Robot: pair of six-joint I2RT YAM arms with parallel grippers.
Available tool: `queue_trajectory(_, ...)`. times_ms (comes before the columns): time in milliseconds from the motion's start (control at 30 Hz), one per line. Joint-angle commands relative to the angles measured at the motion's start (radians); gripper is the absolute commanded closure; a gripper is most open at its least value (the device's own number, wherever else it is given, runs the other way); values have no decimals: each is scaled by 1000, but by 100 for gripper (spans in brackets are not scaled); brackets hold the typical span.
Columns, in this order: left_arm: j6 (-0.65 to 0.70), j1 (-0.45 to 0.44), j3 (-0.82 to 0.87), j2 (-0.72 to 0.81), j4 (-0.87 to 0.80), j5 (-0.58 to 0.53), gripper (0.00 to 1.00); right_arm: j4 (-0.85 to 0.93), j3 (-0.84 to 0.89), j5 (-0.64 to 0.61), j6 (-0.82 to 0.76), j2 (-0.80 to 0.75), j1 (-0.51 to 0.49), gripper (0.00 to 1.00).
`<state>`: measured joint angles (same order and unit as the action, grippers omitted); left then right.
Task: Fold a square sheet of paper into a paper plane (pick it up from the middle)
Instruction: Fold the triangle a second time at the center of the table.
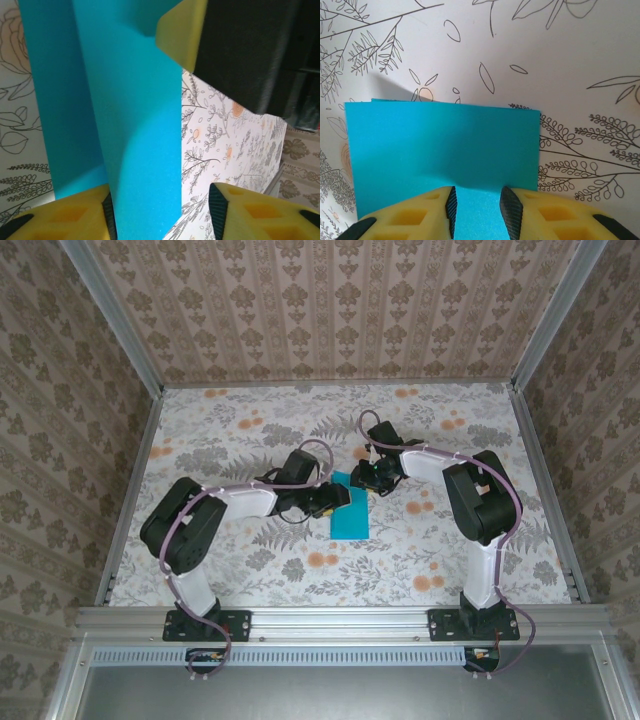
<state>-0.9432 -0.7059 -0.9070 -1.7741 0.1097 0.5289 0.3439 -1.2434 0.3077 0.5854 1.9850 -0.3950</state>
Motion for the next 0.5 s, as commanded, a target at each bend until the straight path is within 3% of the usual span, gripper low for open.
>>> queue_trajectory(0, -4, 2, 12, -7, 0, 16, 57, 51, 64, -34, -5, 85, 4, 63)
queue_trajectory(233, 21, 28, 5, -18, -59, -1, 83, -48, 96, 106, 2, -50, 7, 62)
queue_trajectory(467, 192, 84, -27, 12, -213, 14, 99, -108, 143, 201, -18, -170, 6, 60)
